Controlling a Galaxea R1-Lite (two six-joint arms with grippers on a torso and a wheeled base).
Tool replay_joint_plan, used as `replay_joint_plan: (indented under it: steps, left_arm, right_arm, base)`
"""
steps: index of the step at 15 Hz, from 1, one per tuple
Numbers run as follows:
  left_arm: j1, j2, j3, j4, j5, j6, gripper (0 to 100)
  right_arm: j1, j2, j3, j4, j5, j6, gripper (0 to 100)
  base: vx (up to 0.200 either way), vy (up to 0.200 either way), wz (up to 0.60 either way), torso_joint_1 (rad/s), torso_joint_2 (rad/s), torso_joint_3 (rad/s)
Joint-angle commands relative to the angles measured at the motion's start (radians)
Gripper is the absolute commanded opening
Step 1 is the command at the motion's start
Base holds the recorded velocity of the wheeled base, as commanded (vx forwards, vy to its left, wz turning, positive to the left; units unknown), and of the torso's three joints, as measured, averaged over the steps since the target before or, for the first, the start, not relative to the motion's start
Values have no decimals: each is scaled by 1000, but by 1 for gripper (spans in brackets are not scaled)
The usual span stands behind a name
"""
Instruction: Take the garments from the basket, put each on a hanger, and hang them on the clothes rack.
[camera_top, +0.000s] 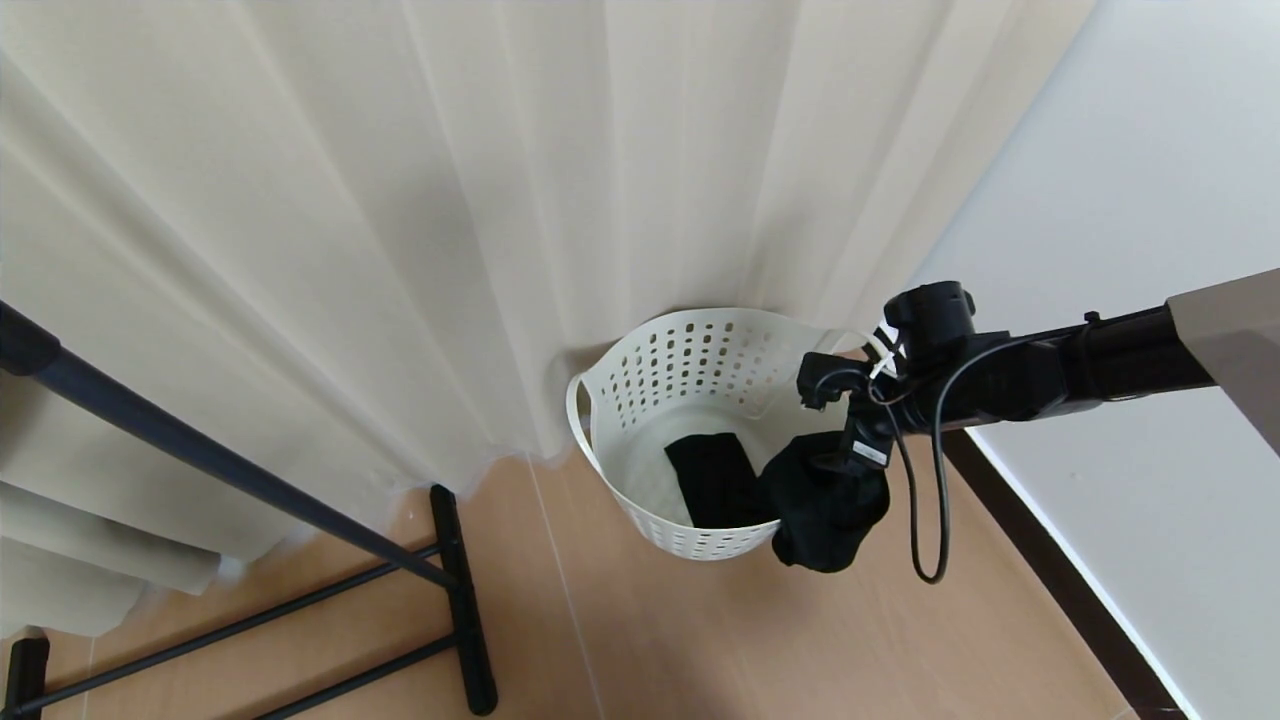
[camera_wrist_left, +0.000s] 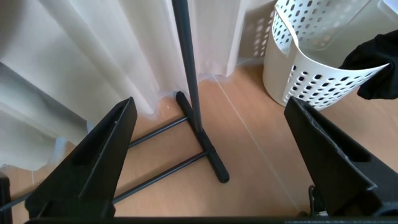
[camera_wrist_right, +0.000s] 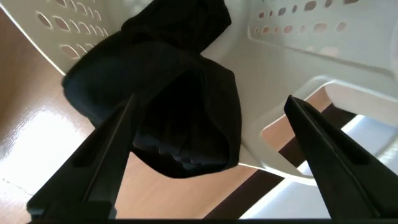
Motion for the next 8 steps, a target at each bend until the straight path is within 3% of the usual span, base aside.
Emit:
replay_joint_plan:
  steps: [1, 8]
  left_arm:
    - [0, 0, 0, 1, 0, -14, 100]
    - [0, 0, 0, 1, 2, -40, 100]
  right_arm:
    - [-19, 54, -31, -1, -1, 1, 100]
    - [-58, 143, -117, 0, -4, -1, 100]
  base:
    - [0, 0, 0, 0, 0, 0]
    - [0, 0, 0, 0, 0, 0]
